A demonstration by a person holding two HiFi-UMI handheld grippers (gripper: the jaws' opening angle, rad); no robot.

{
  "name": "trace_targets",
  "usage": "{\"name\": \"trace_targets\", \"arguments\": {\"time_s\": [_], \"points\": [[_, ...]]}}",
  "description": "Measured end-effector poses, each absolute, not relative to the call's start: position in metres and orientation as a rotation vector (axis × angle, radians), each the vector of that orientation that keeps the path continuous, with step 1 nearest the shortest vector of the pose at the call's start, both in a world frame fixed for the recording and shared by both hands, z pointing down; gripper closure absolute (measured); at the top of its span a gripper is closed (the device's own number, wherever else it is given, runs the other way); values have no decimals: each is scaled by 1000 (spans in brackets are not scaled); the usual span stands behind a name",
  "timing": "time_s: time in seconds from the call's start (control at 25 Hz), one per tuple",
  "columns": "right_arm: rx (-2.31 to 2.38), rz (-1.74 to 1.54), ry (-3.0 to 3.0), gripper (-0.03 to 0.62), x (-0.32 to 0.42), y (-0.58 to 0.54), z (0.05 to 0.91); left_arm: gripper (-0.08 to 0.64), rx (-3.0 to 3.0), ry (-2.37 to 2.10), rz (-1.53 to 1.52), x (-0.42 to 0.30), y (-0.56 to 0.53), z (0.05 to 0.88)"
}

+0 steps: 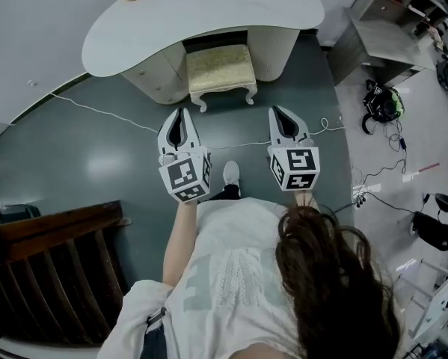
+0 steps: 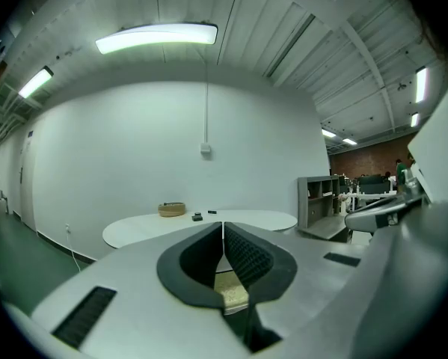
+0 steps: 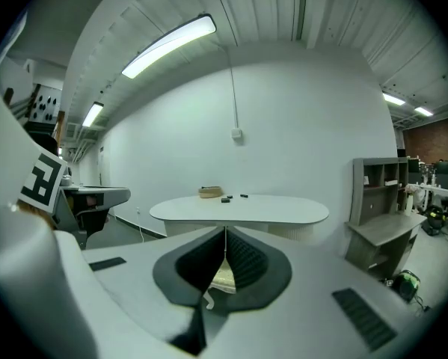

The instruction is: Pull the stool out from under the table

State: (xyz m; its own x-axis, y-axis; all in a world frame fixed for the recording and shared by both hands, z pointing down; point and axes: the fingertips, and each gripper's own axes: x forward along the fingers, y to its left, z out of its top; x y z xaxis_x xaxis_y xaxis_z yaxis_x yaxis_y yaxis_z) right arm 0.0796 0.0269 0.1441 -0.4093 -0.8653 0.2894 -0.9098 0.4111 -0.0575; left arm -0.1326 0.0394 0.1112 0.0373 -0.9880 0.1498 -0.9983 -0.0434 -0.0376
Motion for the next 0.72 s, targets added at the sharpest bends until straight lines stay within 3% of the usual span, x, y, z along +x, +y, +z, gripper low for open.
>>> {"name": "trace_targets", "arguments": {"time_s": [0.36,0.72], "points": [[1630,207,-2448,561,42,-52,126,531,2286,-2070,202,-161,-42,111],[1610,189,-2468,560,48,-72,120,531,2295,-2057,153,-139,-60,101]]}}
